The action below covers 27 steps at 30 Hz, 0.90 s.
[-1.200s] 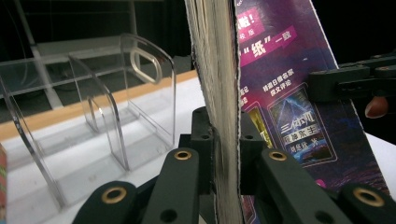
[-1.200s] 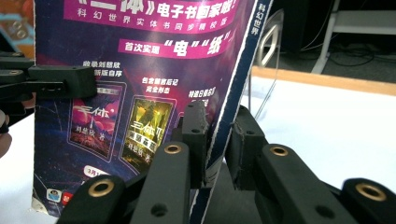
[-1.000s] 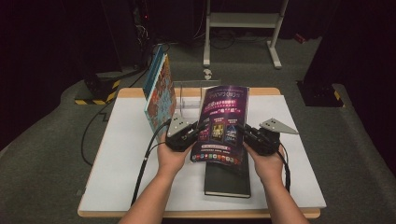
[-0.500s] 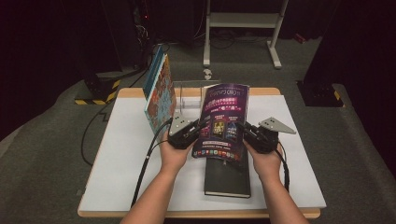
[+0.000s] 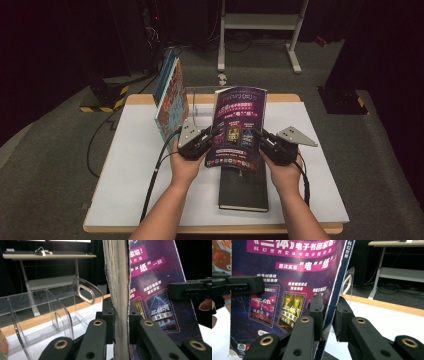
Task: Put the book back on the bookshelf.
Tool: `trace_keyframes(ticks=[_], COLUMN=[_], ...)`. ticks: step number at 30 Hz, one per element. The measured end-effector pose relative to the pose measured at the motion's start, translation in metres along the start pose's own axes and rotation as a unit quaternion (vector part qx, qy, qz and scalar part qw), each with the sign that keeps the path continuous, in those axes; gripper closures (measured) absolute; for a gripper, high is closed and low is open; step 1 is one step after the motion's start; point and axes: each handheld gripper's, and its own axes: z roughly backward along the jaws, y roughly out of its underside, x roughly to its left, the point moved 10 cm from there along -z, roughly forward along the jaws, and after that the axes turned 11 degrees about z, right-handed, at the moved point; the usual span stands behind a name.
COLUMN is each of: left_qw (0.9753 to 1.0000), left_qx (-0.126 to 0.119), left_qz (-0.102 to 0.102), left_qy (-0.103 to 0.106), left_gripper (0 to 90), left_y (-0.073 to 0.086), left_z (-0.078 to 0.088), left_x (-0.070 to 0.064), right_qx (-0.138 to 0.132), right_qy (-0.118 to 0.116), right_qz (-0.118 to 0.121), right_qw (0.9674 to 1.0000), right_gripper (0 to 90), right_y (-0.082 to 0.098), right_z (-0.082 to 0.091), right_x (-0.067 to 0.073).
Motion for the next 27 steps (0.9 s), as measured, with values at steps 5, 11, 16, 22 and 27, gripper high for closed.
trace_keyframes(ticks=[5,11,16,22,27], left_qw=[1.0000,0.9997,0.9993,0.9995,0.9991], left_qx=[-0.001,-0.007,-0.026,-0.024,-0.027], left_qz=[0.008,-0.019,-0.021,-0.013,-0.020], left_qy=[0.002,0.011,0.016,0.017,0.027], left_gripper=[79.5,80.7,81.1,80.5,77.2], left_y=[0.007,0.006,-0.007,0.002,0.004], left_z=[0.007,0.014,-0.001,0.002,0.018], left_x=[0.004,-0.009,-0.010,-0.002,-0.008], right_qx=[-0.003,-0.013,-0.019,-0.010,-0.030], right_qy=[-0.007,-0.009,0.006,0.008,0.000], right_qz=[-0.008,0.008,0.010,0.022,0.016], right_qw=[0.9999,0.9998,0.9997,0.9997,0.9994], right_gripper=[78.2,78.4,79.0,79.0,79.3], right_y=[0.015,0.012,-0.004,0.007,0.011], right_z=[0.004,0.017,0.009,0.001,0.017], right_x=[0.004,0.012,-0.001,-0.004,0.005])
